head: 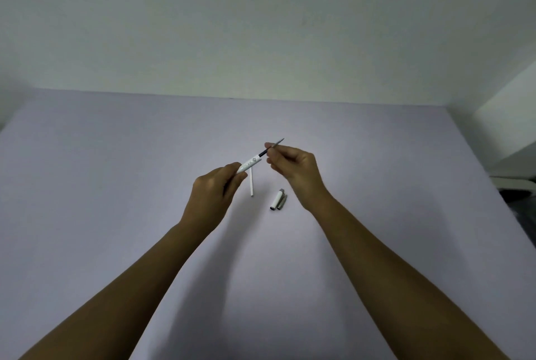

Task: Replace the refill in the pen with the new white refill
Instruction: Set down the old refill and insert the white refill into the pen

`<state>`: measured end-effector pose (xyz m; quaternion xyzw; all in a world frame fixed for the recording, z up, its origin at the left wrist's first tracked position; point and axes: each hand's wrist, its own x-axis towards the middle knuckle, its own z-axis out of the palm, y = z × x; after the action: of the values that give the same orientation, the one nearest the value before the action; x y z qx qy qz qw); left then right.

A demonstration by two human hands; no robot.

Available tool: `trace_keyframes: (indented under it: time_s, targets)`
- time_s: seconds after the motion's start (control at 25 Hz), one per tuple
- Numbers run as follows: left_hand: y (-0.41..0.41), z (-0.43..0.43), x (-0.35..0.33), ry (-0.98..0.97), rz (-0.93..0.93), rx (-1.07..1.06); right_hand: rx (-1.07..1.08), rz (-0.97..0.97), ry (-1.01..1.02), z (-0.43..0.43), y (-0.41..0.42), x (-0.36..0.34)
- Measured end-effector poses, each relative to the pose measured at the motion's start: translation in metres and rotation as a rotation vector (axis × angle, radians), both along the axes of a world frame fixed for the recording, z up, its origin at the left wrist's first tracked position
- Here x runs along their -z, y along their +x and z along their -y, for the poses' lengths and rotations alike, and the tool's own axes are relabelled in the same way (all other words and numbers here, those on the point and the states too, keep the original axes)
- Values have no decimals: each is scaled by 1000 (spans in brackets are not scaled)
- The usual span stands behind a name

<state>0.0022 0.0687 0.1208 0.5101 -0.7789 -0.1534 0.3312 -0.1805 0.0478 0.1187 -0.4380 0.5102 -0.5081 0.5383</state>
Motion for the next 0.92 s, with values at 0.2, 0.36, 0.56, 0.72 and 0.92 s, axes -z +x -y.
trace_keyframes:
  time_s: [0.2,0.36,0.56,0.72,0.92]
  targets:
    - [5,2,-8,-2,12,-18,101,239,26,19,-11,-20]
    - [15,1,2,14,6,-55,225,118,155,42,-19,-2]
    - [25,8,20,55,20,-86,153,-498,271,58,-9,65]
    - [32,21,33,75,21,-107,87,-790,265,73,4,102]
    - [36,33,44,91,1,-121,85,-918,278,87,12,128]
